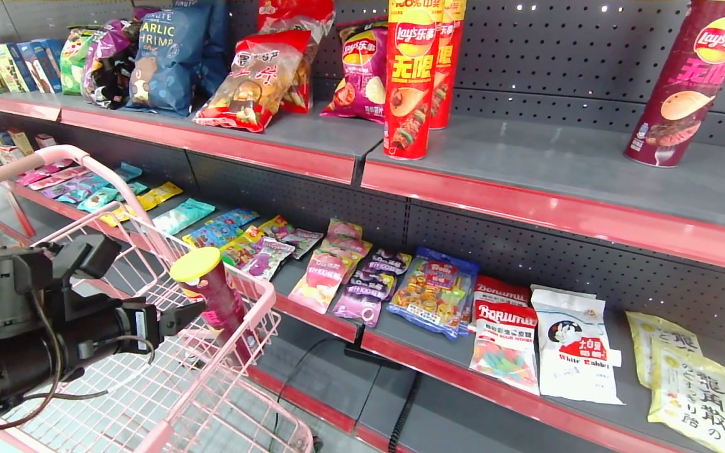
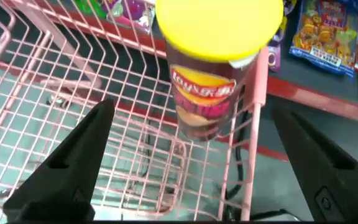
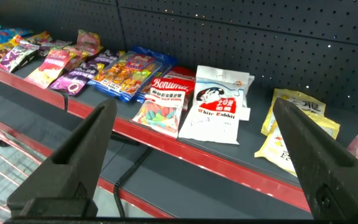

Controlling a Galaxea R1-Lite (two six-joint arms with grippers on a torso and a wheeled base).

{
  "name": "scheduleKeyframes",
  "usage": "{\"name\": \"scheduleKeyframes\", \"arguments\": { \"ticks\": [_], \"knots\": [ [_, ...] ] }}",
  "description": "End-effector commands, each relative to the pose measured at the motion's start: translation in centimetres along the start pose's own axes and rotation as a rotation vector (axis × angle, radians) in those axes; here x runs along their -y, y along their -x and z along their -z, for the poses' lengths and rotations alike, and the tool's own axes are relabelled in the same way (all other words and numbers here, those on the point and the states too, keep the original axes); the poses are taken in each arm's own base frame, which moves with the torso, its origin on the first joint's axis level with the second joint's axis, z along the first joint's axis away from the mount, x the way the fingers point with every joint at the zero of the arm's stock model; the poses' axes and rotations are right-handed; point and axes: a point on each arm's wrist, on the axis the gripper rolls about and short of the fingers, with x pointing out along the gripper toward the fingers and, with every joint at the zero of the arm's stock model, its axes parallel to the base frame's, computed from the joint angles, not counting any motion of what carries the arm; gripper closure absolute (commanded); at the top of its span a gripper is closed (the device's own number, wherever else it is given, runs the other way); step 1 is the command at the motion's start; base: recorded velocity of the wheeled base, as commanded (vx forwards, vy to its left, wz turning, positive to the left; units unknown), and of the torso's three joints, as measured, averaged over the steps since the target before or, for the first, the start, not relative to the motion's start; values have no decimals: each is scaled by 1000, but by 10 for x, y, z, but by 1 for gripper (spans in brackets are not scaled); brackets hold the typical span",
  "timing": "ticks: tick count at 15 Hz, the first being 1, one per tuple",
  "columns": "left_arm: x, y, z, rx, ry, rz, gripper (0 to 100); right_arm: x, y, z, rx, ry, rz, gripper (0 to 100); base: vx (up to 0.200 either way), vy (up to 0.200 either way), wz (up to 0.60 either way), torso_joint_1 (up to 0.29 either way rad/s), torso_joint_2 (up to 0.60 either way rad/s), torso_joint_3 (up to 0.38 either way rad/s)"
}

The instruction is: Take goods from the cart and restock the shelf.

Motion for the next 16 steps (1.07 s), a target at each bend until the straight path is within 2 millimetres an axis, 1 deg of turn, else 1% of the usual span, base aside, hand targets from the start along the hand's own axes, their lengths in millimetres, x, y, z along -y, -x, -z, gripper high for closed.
{"name": "scheduleKeyframes", "arguments": {
  "ticks": [1,5,7,9,10,11,13,14,16],
  "knots": [
    [-4,-21,3,-10,-1,-1,0,0,0,0,0,1,0,0,0,0,0,0,0,0],
    [-7,-39,3,5,-9,10,0,0,0,0,0,1,0,0,0,0,0,0,0,0],
    [-7,-45,2,1,-10,19,0,0,0,0,0,1,-2,0,0,0,0,0,0,0],
    [-9,-58,-4,10,-14,24,0,0,0,0,0,2,-2,0,0,0,0,0,0,0],
    [-9,-59,-4,10,-16,25,0,0,0,0,0,2,-2,0,0,0,0,0,0,0],
    [-9,-67,-5,17,-39,29,0,0,0,0,0,2,-2,0,0,0,0,0,0,0],
    [-5,-73,-3,21,-57,43,0,0,0,0,0,2,-2,0,0,0,0,0,0,0],
    [-2,-76,-1,18,-63,52,100,0,0,0,-2,2,-2,0,0,0,0,0,0,0],
    [2,-81,3,18,-71,64,100,0,0,0,0,2,-2,0,0,0,0,0,0,0]
  ]
}}
